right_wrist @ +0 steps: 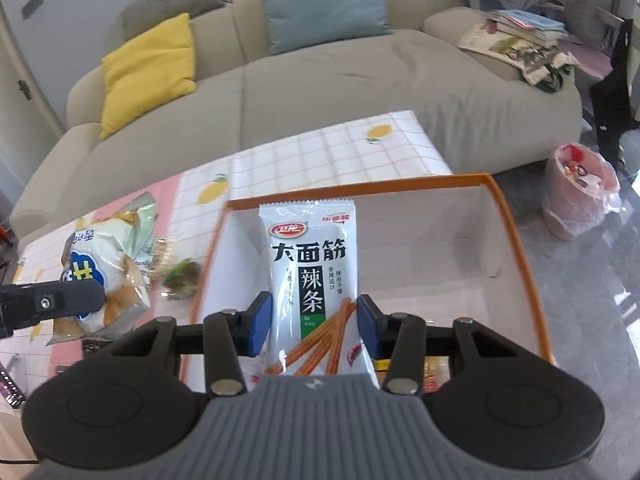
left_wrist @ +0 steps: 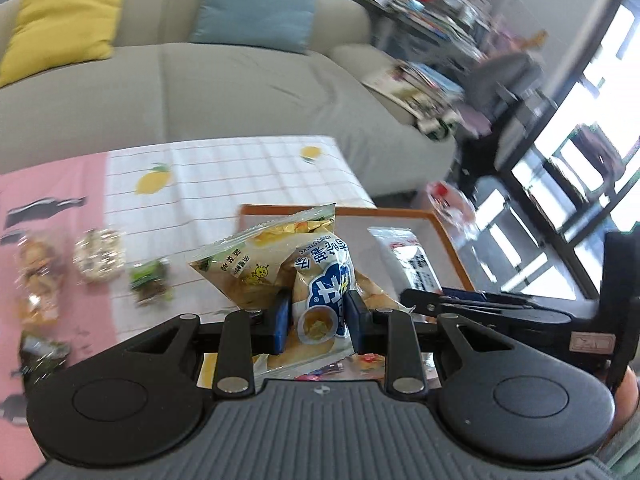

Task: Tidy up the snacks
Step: 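Lower both packets into the orange box and open both tools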

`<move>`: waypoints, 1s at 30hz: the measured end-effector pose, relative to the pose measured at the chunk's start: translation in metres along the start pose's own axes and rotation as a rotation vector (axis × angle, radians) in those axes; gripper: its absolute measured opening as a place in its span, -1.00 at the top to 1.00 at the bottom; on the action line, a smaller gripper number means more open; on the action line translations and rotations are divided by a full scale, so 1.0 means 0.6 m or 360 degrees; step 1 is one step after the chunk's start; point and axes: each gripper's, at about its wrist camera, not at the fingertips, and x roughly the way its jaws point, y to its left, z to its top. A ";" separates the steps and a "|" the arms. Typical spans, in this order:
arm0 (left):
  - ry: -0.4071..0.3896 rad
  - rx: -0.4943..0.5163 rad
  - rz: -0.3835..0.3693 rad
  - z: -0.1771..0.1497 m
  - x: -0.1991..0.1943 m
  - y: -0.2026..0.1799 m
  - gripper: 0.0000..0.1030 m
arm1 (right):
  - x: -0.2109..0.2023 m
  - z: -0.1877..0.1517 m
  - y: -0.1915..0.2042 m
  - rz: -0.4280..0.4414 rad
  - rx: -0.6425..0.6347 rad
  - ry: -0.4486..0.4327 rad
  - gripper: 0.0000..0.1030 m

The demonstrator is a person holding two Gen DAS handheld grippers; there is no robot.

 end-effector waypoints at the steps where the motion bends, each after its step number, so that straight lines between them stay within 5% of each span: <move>1: 0.0023 0.0034 -0.0009 0.004 0.013 -0.011 0.38 | 0.005 0.004 -0.008 -0.0018 -0.0002 0.0012 0.14; 11: 0.0261 0.0207 -0.0083 0.023 0.133 -0.062 0.38 | 0.059 0.018 -0.077 -0.0179 -0.0055 0.0149 0.14; 30: 0.0521 0.0327 0.0039 0.017 0.262 -0.067 0.36 | 0.178 0.010 -0.110 -0.0281 -0.0147 0.0392 0.12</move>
